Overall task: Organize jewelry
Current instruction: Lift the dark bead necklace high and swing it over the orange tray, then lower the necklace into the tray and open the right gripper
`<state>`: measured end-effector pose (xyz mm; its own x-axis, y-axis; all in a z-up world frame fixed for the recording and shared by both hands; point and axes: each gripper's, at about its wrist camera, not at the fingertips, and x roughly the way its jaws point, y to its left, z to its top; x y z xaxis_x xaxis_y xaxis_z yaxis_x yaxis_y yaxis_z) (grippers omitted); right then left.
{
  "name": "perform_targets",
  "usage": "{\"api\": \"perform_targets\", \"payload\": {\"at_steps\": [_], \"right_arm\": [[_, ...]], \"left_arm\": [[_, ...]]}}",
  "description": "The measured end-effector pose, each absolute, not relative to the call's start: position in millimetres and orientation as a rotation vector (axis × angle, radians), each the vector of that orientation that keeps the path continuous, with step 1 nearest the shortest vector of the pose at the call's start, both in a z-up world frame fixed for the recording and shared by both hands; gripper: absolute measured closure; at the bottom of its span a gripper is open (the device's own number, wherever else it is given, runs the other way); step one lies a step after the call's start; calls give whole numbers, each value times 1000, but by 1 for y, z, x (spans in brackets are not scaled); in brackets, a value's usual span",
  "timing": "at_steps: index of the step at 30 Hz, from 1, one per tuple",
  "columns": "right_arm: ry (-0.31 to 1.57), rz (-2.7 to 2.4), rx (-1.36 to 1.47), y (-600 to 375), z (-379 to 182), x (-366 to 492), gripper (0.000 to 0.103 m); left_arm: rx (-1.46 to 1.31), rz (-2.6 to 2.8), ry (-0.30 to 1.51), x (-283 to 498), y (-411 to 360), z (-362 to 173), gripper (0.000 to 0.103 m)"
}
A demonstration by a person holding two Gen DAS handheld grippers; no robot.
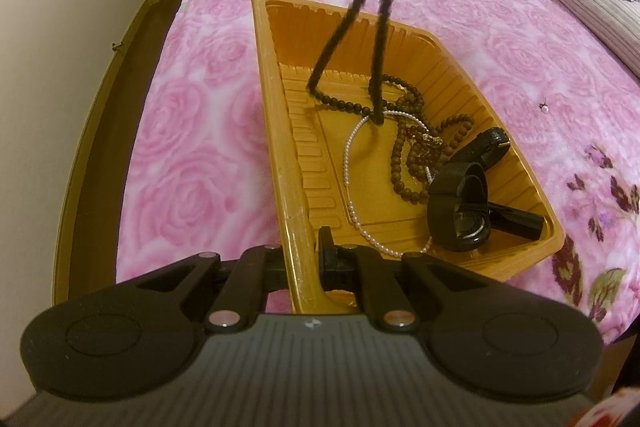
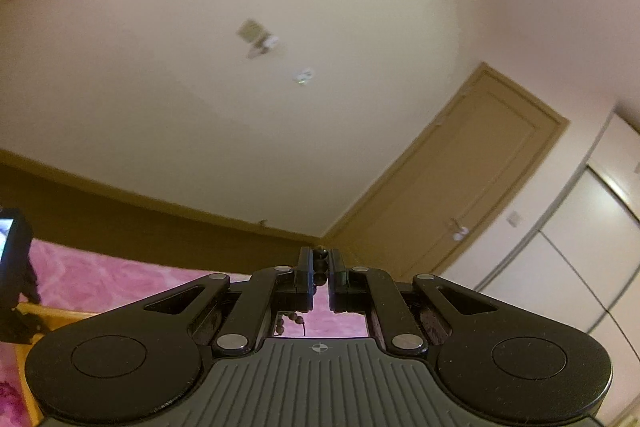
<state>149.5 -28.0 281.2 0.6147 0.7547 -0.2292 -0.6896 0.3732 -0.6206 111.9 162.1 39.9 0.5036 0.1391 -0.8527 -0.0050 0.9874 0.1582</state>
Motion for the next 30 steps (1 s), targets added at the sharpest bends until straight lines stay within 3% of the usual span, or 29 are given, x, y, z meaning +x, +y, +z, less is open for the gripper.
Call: {"api": "perform_targets", "payload": {"at_steps": [17, 24, 30], "right_arm": [[60, 1115, -923, 30, 193, 172, 96], [-8, 1222, -1155, 26, 148, 163, 96], [20, 1213, -1188, 23, 127, 170, 96]], "left_arm": [[124, 85, 1041, 112, 166, 36, 98], [121, 85, 1043, 112, 167, 35, 98], [119, 86, 1044, 112, 168, 35, 98]]}}
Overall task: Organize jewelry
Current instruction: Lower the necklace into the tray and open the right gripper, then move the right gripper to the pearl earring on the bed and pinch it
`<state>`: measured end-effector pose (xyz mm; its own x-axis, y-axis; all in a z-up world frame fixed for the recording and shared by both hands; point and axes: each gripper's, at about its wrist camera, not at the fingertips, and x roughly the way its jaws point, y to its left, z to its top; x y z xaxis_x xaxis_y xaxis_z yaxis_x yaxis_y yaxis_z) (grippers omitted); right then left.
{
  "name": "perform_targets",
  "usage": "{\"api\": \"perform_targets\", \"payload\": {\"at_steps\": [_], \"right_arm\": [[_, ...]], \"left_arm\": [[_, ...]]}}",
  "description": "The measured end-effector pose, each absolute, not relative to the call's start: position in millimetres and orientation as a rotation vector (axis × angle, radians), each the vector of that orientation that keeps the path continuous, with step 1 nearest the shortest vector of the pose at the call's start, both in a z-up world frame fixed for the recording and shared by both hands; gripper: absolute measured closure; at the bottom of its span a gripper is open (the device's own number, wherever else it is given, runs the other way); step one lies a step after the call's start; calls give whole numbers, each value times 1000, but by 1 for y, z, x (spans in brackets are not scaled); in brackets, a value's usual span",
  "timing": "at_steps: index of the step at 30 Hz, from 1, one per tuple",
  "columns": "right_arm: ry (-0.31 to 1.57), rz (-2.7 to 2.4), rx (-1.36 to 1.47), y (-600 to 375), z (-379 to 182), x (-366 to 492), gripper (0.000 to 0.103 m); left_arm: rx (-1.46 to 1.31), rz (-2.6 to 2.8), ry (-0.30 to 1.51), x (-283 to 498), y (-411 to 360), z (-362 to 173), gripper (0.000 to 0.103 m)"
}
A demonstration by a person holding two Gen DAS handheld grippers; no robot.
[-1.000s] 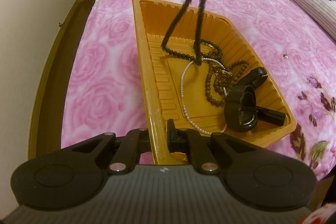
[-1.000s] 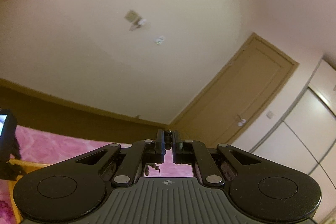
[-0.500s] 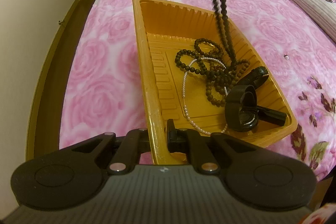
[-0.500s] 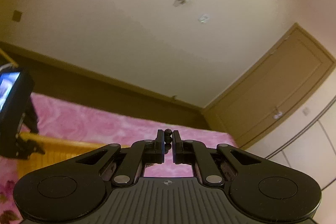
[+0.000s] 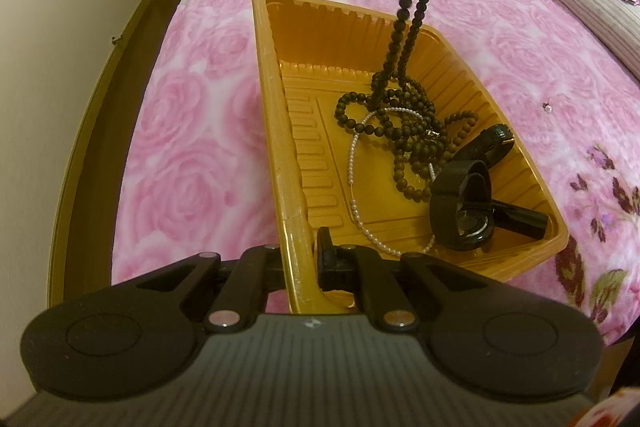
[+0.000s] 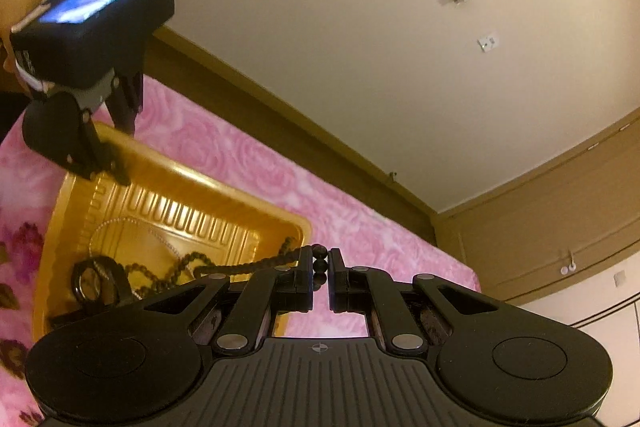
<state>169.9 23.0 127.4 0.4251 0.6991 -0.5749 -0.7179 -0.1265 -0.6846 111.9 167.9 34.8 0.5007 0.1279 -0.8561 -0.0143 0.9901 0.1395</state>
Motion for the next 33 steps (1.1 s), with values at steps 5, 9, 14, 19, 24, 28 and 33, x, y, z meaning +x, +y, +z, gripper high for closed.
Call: {"api": "perform_targets", "payload": {"at_steps": [5, 9, 14, 19, 24, 28, 33], "right_arm": [[65, 1224, -1183, 23, 119, 175, 96], [113, 1239, -1208, 24, 100, 177, 96], [148, 1240, -1227, 25, 84, 181, 96], [164, 1233, -1202, 25, 80, 185, 96], [175, 1244, -1190, 24, 78, 184, 96], [165, 1243, -1176, 23, 78, 182, 96], [174, 1228, -1090, 17, 86, 187, 96]], "left_arm": [[119, 86, 1044, 112, 168, 35, 98], [116, 87, 1044, 111, 169, 33, 98], [112, 87, 1046, 110, 170, 31, 98], [107, 89, 1048, 110, 171, 29, 98], [108, 90, 1050, 111, 171, 30, 99], [108, 90, 1050, 111, 170, 31, 99], [107, 89, 1050, 111, 170, 31, 99]]}}
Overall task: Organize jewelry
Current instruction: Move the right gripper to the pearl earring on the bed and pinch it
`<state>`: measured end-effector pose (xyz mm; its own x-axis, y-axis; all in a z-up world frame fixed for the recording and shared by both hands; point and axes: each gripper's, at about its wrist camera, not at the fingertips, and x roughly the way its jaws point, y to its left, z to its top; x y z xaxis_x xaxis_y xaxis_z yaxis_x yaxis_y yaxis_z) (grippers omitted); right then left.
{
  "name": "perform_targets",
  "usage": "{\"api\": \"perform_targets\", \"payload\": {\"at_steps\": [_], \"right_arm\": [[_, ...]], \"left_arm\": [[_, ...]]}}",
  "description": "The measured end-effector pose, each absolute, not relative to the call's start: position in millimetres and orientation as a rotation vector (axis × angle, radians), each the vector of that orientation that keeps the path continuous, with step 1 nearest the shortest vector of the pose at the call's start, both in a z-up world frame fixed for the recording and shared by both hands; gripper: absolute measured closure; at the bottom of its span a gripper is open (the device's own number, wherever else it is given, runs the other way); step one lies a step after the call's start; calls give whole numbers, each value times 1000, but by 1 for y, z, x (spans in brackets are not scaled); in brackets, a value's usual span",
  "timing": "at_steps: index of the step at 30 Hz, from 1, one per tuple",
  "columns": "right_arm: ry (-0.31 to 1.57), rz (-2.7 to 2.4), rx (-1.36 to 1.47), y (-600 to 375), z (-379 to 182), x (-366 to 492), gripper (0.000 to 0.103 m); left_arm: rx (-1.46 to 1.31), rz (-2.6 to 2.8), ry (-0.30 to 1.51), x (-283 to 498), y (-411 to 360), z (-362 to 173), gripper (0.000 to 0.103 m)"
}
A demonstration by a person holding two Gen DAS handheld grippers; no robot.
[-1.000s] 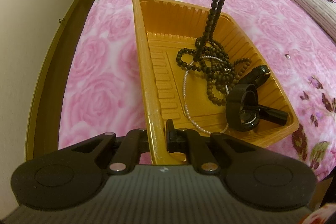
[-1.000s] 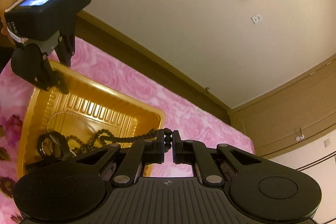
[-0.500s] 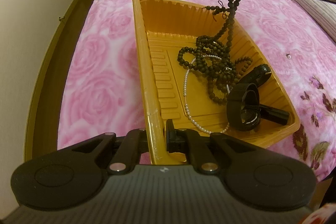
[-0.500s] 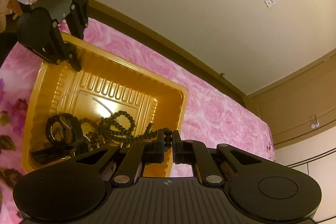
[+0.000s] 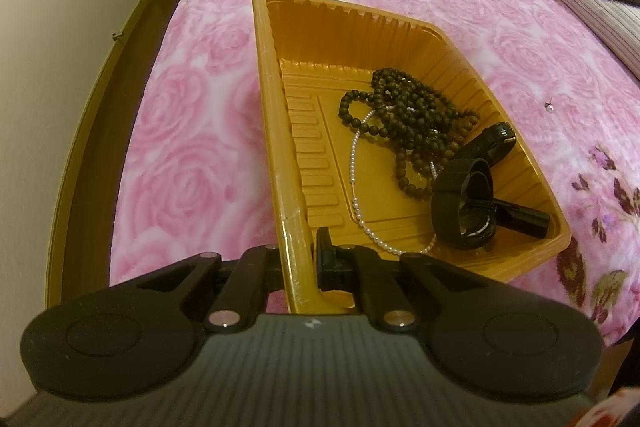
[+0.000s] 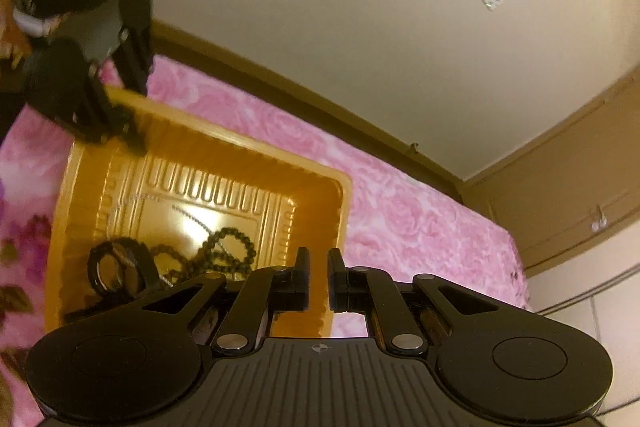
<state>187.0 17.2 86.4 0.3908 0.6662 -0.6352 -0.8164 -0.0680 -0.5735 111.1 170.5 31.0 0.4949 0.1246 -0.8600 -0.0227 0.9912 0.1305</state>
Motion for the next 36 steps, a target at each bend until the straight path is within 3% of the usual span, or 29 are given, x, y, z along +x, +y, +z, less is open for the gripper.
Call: {"api": "perform_targets", "payload": {"at_steps": [9, 19, 22, 26, 28, 36], "right_arm": [[329, 1073, -661, -50, 111, 206, 96], [604, 757, -245, -163, 56, 212, 95], [663, 681, -156, -188, 36, 211, 91], [731, 606, -39, -208, 9, 205, 74], [750, 586, 0, -211, -2, 201, 71], [777, 532, 64, -201, -26, 200, 69]], "left_arm": [[106, 88, 1048, 110, 171, 32, 98], [115, 89, 1045, 110, 169, 34, 98], [116, 89, 1043, 110, 169, 34, 98], [118, 87, 1045, 110, 169, 34, 98], [119, 86, 1046, 111, 168, 35, 98], [121, 81, 1042, 111, 169, 36, 98]]}}
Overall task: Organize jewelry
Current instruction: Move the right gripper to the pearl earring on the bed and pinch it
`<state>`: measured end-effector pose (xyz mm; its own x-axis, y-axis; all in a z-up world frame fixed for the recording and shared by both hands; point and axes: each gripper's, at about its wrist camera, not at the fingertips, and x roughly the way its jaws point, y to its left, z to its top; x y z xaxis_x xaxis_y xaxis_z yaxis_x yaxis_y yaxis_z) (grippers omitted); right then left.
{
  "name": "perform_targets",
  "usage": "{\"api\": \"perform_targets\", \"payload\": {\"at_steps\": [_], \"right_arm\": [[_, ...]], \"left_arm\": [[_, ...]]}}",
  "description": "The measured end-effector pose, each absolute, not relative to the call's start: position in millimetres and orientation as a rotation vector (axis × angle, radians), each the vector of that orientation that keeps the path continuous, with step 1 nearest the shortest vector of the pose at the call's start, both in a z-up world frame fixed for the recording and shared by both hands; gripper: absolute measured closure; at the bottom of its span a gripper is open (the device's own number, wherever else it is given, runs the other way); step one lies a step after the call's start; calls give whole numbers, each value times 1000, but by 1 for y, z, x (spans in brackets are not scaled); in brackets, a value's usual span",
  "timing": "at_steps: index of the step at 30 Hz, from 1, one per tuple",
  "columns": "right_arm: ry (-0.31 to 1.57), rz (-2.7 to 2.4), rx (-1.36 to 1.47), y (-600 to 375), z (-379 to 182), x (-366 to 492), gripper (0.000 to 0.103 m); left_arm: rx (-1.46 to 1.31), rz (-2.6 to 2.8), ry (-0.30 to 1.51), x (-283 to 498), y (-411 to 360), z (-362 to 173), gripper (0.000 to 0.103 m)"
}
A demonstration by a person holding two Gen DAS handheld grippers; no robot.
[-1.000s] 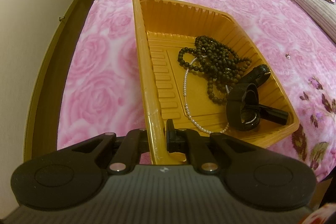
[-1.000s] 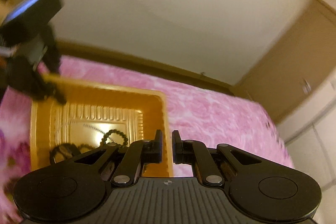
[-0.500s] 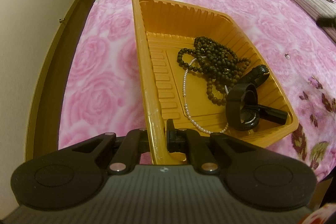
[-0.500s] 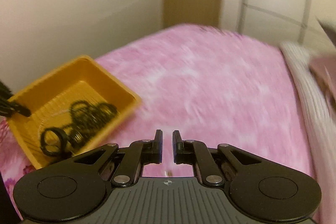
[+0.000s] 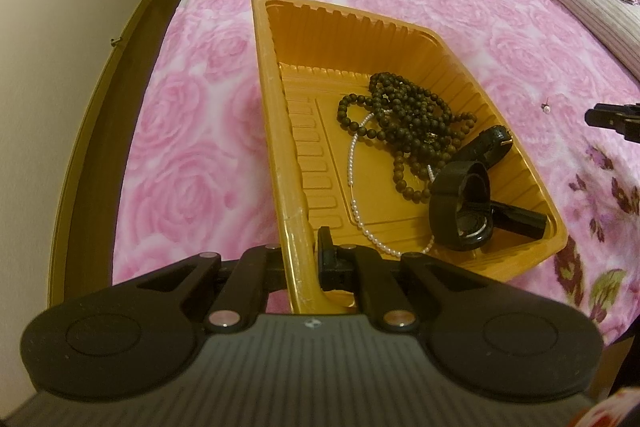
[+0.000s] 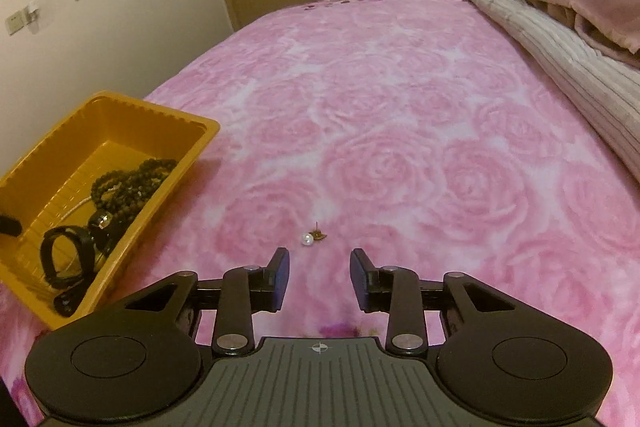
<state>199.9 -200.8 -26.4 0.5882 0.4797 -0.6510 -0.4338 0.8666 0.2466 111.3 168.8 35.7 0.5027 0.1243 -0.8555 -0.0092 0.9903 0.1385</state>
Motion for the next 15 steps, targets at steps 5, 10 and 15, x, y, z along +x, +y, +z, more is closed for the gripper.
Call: {"api": "perform_targets", "payload": {"at_steps": [5, 10, 15], "right_arm": [[776, 513, 81, -188, -37, 207, 69], [782, 520, 61, -172, -49, 219, 69], [792, 506, 59, -162, -59, 232, 69]], "left_arm": [[130, 80, 1038, 112, 169, 36, 98], [134, 79, 1041, 112, 167, 37, 98], [140, 78, 1042, 112, 167, 37, 98]]}}
